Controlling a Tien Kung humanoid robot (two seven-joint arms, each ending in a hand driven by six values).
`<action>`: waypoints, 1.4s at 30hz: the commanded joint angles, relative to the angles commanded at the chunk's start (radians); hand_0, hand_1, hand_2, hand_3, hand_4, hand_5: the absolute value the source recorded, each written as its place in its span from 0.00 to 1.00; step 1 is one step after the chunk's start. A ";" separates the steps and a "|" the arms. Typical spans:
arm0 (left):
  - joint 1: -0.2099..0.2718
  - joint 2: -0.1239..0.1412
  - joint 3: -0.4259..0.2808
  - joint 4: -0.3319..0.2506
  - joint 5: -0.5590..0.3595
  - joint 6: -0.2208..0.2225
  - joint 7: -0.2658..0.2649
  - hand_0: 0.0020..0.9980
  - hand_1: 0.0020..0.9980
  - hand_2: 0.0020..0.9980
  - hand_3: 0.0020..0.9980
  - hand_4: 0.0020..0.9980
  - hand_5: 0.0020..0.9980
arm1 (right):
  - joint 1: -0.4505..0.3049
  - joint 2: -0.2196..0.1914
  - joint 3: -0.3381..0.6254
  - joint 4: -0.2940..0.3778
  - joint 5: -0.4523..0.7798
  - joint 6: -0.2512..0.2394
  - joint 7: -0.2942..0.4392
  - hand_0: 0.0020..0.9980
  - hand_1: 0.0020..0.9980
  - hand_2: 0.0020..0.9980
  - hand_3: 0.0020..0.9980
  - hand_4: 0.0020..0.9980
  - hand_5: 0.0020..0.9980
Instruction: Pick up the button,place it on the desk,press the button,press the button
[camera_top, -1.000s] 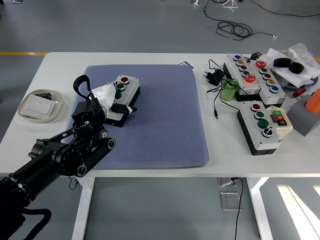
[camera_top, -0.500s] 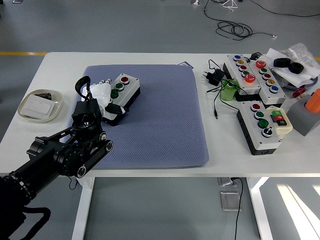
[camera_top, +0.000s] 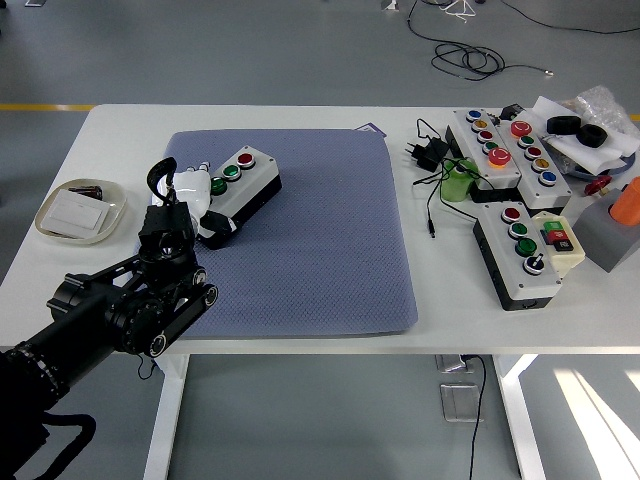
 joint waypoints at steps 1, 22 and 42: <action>0.000 0.000 0.000 0.000 0.008 0.007 0.000 0.40 0.50 0.58 0.89 0.84 0.16 | 0.000 0.000 0.000 0.000 0.000 0.000 0.000 0.79 0.80 0.82 0.75 0.41 0.48; 0.005 0.025 0.002 -0.003 0.018 0.142 0.000 0.25 0.33 0.28 0.44 0.74 0.06 | 0.007 0.001 -0.001 0.000 -0.002 0.000 0.000 0.79 0.80 0.82 0.75 0.41 0.48; 0.009 0.100 -0.024 -0.057 -0.143 0.095 -0.707 0.21 0.28 0.21 0.35 0.72 0.02 | 0.010 0.003 0.003 0.000 -0.003 0.000 -0.002 0.79 0.80 0.82 0.75 0.41 0.48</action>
